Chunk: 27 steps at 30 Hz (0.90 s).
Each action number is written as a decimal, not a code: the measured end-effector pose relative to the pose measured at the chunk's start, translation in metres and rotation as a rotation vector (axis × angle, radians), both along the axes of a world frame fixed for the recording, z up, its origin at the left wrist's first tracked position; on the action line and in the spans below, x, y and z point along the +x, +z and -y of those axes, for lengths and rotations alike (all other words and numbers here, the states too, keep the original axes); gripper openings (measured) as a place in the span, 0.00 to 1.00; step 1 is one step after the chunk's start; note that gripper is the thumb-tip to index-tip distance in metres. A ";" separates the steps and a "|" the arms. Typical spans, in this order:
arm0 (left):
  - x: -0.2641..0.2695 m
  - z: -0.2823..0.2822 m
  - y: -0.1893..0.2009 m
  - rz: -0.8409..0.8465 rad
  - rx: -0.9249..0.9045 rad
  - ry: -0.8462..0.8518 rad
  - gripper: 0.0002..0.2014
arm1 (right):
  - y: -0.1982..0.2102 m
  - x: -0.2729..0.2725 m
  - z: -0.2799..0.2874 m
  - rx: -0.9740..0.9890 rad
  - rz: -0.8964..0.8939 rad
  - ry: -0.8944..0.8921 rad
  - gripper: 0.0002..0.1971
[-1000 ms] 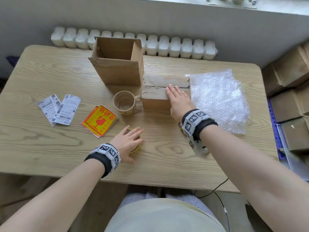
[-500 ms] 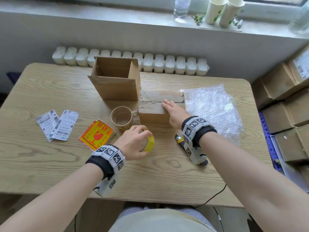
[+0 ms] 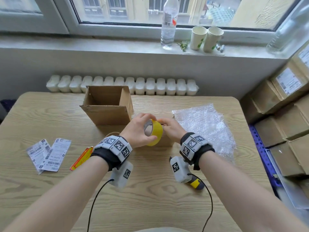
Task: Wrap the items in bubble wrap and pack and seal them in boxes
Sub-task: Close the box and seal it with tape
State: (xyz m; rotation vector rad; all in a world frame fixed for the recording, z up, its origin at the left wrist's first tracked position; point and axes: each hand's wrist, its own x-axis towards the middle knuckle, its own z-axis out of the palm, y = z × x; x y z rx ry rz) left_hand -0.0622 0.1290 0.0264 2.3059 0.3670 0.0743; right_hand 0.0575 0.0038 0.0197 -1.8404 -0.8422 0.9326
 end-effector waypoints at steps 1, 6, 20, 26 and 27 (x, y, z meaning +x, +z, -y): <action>0.003 -0.001 0.001 -0.016 -0.001 -0.004 0.30 | 0.004 0.001 0.001 0.053 -0.050 -0.037 0.17; 0.010 -0.003 0.001 -0.052 -0.030 -0.008 0.31 | -0.001 0.010 0.005 0.089 -0.078 -0.128 0.14; 0.010 -0.008 0.002 -0.144 -0.084 0.003 0.31 | -0.015 0.014 0.003 0.045 0.138 -0.165 0.03; 0.013 -0.016 0.003 -0.212 -0.171 0.007 0.27 | -0.015 0.014 0.003 -0.005 0.104 -0.188 0.03; 0.014 -0.015 0.001 -0.207 -0.168 0.016 0.25 | -0.016 0.015 0.003 -0.025 0.069 -0.200 0.05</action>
